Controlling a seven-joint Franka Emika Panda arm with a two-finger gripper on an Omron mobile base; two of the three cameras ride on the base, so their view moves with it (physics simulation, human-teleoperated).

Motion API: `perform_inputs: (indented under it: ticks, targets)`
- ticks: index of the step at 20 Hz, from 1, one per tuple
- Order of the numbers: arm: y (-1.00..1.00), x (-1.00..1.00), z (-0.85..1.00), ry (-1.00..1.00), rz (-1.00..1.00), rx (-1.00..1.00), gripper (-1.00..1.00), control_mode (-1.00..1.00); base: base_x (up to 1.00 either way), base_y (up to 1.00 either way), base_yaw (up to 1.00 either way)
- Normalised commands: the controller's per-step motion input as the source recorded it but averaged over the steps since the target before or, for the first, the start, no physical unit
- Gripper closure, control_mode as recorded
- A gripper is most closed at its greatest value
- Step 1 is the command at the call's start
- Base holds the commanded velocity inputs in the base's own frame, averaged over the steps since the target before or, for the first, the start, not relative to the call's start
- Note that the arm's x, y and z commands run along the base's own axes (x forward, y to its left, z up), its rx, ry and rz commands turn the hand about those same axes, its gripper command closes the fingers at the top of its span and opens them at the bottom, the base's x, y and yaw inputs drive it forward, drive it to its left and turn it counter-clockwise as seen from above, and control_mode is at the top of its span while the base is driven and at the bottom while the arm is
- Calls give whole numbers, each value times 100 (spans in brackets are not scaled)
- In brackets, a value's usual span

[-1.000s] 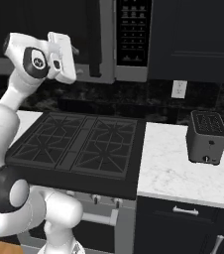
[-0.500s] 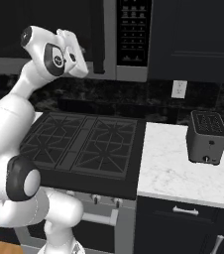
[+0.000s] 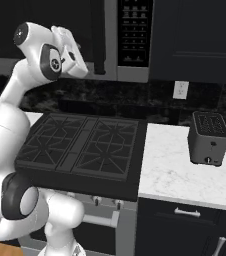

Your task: Open the microwave, place the bowl with waffle inside the microwave, then close the microwave door and turn it on.

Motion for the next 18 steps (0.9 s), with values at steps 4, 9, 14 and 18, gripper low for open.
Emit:
perform_inputs:
  ticks: [4, 9, 14, 18]
  targets:
    - [-30, -90, 31, 3, 11, -3, -100, -100, 0, 0, 0]
    - [-22, -67, 7, 13, 24, -16, 100, -100, 0, 0, 0]
    - [-13, -71, 0, 9, 39, -25, 100, -100, 0, 0, 0]
    - [-16, -83, 0, 0, 39, -19, 100, -100, 0, 0, 0]
